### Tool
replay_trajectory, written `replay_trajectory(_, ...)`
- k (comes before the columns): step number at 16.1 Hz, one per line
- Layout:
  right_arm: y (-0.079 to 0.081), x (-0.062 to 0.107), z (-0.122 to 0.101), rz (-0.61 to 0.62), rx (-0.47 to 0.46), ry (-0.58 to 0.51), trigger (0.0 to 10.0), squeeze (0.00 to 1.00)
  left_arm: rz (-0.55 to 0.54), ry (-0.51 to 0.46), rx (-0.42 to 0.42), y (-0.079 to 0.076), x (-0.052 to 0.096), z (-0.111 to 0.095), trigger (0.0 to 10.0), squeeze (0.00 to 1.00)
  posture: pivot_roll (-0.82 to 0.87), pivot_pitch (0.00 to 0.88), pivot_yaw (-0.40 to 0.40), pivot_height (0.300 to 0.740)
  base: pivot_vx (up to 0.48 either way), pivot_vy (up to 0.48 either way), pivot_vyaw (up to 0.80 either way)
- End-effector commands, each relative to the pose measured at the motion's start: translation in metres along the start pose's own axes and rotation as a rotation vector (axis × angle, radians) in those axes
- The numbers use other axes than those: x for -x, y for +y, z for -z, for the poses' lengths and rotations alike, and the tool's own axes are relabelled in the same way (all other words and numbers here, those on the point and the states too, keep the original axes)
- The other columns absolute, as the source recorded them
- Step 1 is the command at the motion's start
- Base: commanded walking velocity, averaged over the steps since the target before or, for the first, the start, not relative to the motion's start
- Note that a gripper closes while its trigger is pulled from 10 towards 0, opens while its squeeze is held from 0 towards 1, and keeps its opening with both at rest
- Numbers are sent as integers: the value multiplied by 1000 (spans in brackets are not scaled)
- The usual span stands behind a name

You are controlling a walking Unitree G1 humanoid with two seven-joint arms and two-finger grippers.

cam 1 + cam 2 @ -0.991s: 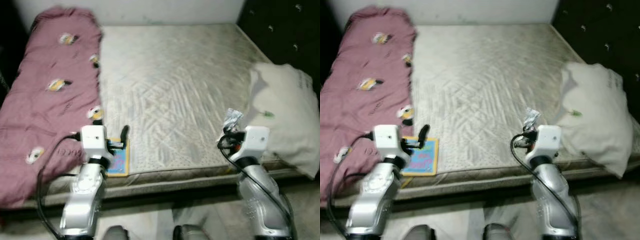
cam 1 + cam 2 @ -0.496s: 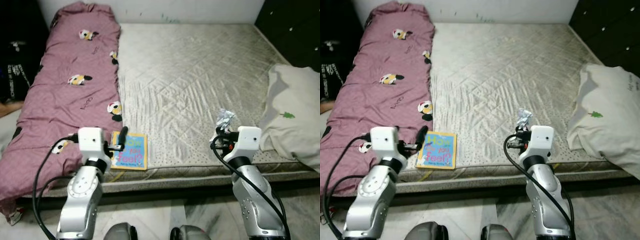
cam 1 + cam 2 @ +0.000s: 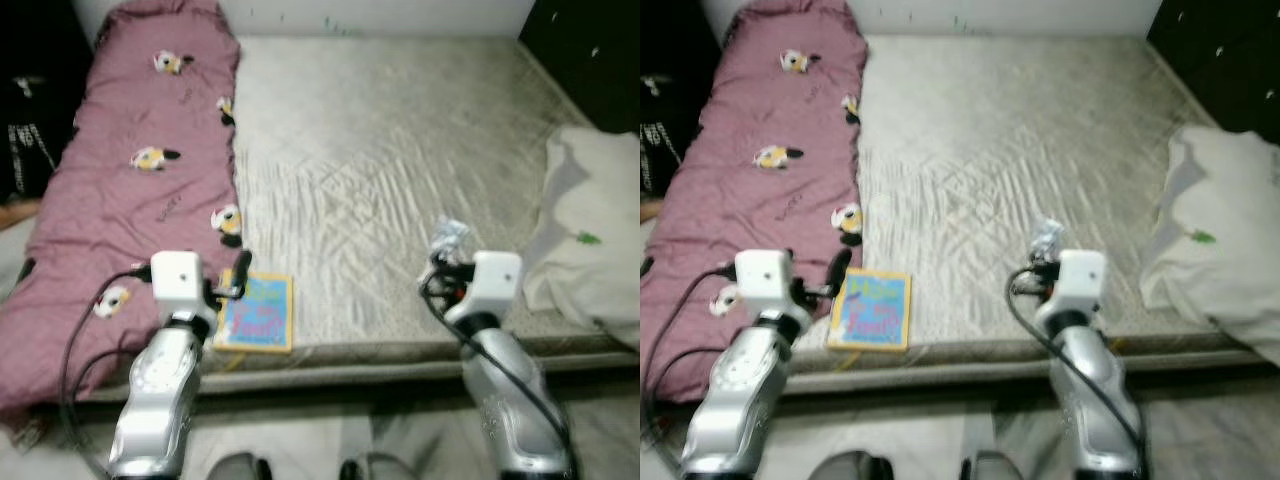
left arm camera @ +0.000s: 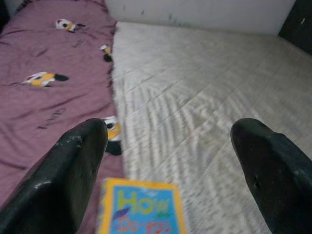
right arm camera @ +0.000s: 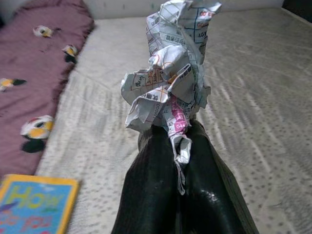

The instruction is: Clean up the room

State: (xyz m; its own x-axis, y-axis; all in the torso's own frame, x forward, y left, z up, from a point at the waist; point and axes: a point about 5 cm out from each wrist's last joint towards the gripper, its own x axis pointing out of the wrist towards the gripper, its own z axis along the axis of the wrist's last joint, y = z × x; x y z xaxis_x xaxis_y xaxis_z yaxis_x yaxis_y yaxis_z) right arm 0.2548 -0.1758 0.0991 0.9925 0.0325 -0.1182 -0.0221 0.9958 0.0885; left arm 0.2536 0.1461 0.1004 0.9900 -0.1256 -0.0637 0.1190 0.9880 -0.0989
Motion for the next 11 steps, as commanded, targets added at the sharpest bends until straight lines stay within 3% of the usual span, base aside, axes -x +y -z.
replay_trajectory(1, 2, 0, -1, -2, -5, -4, 10000, 0, -3, 5, -7, 4, 3, 1, 10000, 0, -41, 80, -21, 740, 262, 0, 0)
replay_trajectory(4, 1, 0, 0, 0, -4, -4, 10000, 0, -3, 9, -7, 4, 3, 1, 10000, 0, -41, 80, -21, 740, 254, 0, 0)
replay_trajectory(7, 1, 1, 0, 2, -2, -4, 10000, 0, -10, 18, 11, 3, 2, 3, 10000, 0, -43, 80, -20, 740, 0, 0, 0)
replay_trajectory(11, -2, -2, -2, -2, 11, -12, 10000, 0, -2, 18, 20, 2, -3, 2, 10000, 0, -44, 75, -20, 740, 0, 434, 0)
